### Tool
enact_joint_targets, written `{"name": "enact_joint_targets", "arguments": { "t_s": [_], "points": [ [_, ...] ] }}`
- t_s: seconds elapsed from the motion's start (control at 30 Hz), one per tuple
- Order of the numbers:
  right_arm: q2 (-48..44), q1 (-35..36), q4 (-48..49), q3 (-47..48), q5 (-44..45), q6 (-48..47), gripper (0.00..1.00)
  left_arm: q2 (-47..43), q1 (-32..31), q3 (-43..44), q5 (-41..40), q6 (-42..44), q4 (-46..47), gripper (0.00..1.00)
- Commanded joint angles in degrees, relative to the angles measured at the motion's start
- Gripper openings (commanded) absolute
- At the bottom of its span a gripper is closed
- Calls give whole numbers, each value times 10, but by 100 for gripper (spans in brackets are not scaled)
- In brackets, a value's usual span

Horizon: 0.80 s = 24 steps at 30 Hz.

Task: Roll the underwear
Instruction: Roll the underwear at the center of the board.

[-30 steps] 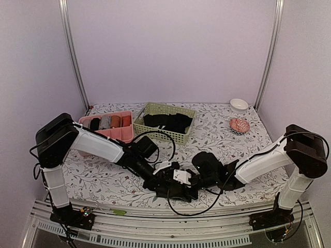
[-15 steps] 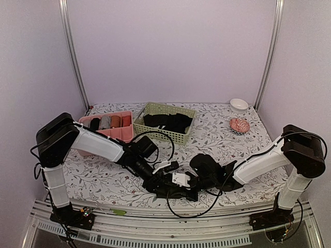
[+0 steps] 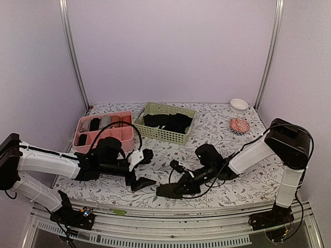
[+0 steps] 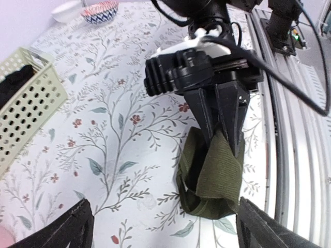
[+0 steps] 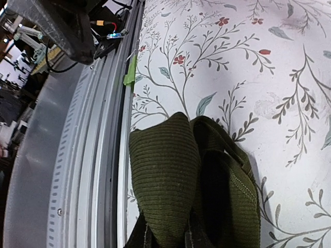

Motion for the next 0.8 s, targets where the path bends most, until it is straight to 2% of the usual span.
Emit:
{"name": "enact_joint_targets", "arguments": {
  "t_s": [0.0,0.13,0.33,0.77],
  "points": [
    [50,-23,-52,36,-109,91,0,-67,-36,-61,-92,45,105,96],
    [87,-37,-79,65,-161,122,0,-87,-95,-84,-147,80,126,96],
    [142,-63,-86,91,-216,168,0,-25,-171,-82,-210,127,142,95],
    [176,-76,-94,94,-225,183,0,133,-212,7,-230,185,137,75]
  ]
}}
